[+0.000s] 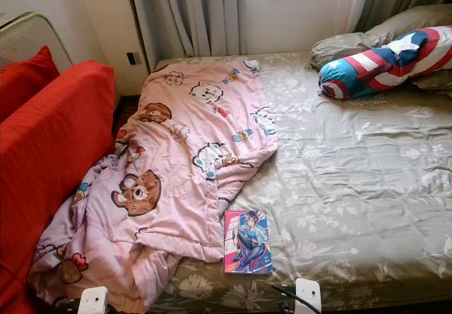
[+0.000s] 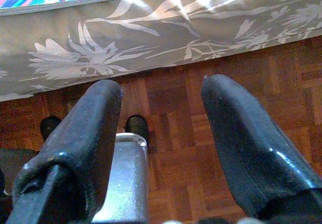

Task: Clean up the room

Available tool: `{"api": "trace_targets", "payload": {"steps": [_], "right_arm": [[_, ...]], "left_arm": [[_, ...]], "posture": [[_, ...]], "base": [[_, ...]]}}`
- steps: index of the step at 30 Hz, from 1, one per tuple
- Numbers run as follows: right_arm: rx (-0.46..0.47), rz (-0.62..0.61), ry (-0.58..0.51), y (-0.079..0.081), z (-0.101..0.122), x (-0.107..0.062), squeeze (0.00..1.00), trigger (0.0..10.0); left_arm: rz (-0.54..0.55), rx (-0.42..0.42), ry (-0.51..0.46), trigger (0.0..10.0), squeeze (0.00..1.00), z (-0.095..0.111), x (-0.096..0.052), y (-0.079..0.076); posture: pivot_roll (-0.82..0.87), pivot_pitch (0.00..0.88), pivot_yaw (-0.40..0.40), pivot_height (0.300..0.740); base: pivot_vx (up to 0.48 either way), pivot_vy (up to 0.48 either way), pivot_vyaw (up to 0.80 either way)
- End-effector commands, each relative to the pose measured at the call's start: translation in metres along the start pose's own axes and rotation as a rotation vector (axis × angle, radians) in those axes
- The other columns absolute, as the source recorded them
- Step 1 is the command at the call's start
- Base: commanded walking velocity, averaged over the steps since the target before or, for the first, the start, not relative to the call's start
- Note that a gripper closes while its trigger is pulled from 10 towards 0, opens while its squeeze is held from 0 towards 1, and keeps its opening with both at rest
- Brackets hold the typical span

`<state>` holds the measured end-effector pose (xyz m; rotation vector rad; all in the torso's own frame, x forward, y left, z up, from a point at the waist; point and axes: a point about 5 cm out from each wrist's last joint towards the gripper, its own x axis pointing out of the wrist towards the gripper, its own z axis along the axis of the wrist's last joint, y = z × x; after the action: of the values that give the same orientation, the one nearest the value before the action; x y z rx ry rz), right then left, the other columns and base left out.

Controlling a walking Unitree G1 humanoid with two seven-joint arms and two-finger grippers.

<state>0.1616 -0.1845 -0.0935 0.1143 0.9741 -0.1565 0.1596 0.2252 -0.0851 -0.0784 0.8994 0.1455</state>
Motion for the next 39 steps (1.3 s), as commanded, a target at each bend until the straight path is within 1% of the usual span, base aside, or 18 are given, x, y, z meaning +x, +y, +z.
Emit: {"api": "trace_targets", "payload": {"steps": [1, 22, 26, 29, 39], "right_arm": [[-0.002, 0.000, -0.007, 0.000, 0.001, 0.000, 0.00, 10.0], [-0.022, 0.003, -0.004, -0.002, 0.000, 0.000, 0.00, 10.0], [-0.025, 0.008, -0.013, -0.002, 0.002, 0.000, 0.00, 10.0], [-0.052, 0.020, -0.032, -0.001, 0.006, 0.000, 0.00, 10.0], [-0.044, 0.030, -0.049, 0.001, 0.011, 0.001, 0.00, 10.0]], "left_arm": [[-0.001, -0.012, 0.008, 10.0, 0.00, -0.003, -0.001, 0.000], [-0.005, -0.009, 0.012, 10.0, 0.00, -0.006, -0.001, -0.001], [-0.001, -0.011, 0.002, 10.0, 0.00, -0.005, -0.002, -0.001], [-0.004, -0.011, -0.016, 10.0, 0.00, -0.004, -0.002, -0.001], [-0.006, -0.015, -0.032, 10.0, 0.00, -0.002, -0.002, -0.002]], "posture": [[-0.01, 0.000, 0.011, 0.740], [-0.01, 0.000, 0.005, 0.740], [-0.01, 0.000, 0.002, 0.740], [-0.01, 0.000, 0.000, 0.740], [-0.01, 0.000, -0.004, 0.740]], "base": [[0.255, 0.000, 0.00], [0.300, 0.000, 0.00], [0.000, 0.000, 0.00], [0.000, 0.000, 0.00], [0.000, 0.000, 0.00]]}}
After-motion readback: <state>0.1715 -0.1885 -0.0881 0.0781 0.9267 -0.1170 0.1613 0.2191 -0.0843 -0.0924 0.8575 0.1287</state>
